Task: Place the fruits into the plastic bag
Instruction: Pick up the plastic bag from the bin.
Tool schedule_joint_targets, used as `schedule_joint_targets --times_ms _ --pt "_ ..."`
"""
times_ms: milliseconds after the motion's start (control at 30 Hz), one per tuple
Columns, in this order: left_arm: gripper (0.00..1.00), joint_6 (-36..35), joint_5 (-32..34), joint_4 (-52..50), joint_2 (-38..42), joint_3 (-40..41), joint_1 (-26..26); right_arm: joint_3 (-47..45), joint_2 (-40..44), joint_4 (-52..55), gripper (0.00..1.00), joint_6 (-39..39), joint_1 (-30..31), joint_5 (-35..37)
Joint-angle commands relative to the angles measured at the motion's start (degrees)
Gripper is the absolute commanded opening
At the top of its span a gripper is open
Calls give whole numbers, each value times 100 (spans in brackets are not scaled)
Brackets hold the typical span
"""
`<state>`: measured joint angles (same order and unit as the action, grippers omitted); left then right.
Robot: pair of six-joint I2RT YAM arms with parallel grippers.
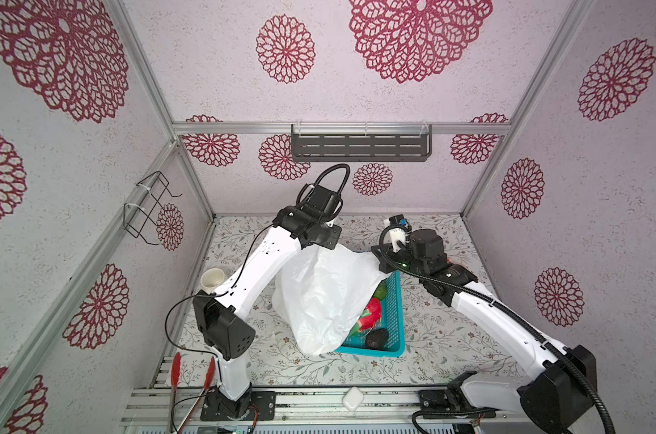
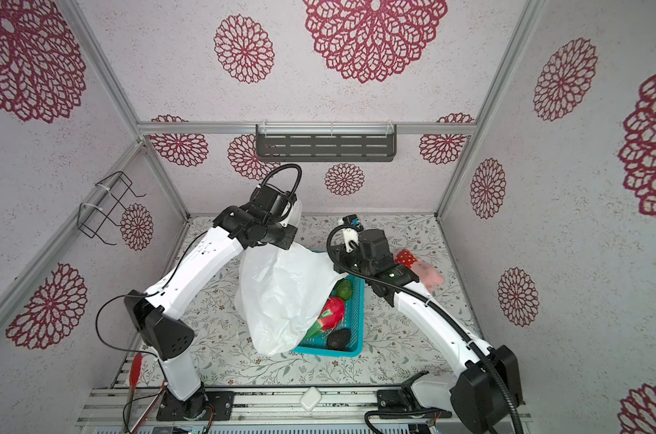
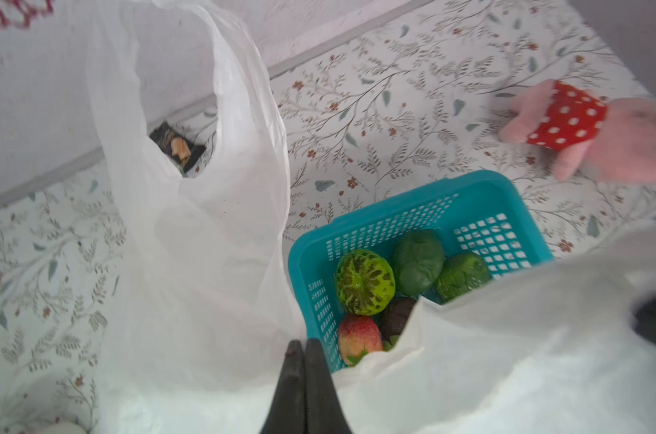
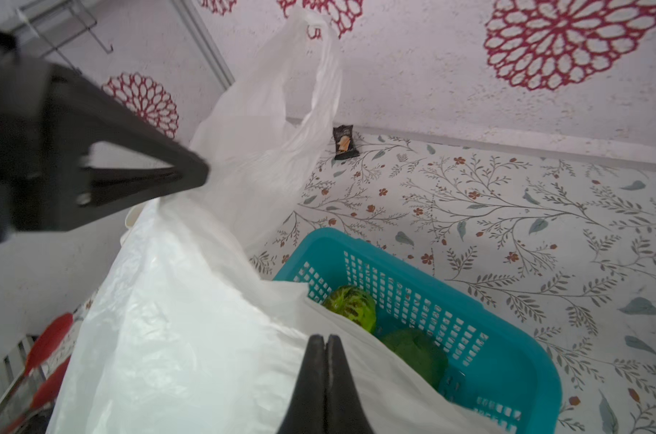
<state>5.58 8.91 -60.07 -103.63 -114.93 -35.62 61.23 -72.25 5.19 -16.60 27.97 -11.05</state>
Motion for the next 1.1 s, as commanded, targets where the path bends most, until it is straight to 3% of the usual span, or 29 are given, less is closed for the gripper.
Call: schedule_joint_targets --times_ms 0,100,133,167,267,300,400,700,1067 --pt "0 -1076 -441 250 166 344 -24 -96 271 -701 0 -597 -296 -294" --pt "0 -1301 -679 363 336 541 -24 -152 343 -810 8 -608 -372 -469" --pt "0 -1388 -774 413 405 640 -24 -163 364 -831 15 -601 -385 -510" --pt "0 -1489 -869 499 491 759 -22 -179 399 -865 31 -577 -403 -625" --pt "0 -1642 -1051 661 633 970 -18 -182 480 -884 52 -435 -419 -1032" --pt "0 -1690 -1102 698 673 1036 -20 -175 496 -892 55 -404 -423 -1130" --pt "0 -1849 -1206 871 796 1252 -16 -147 488 -905 61 -342 -423 -1570" --pt "0 -2120 -1748 2007 1574 2368 159 55 76 -951 65 -512 -325 -2465" --pt "0 -1755 -2438 3361 2313 3567 226 21 -741 -2322 68 -1442 313 -2290"
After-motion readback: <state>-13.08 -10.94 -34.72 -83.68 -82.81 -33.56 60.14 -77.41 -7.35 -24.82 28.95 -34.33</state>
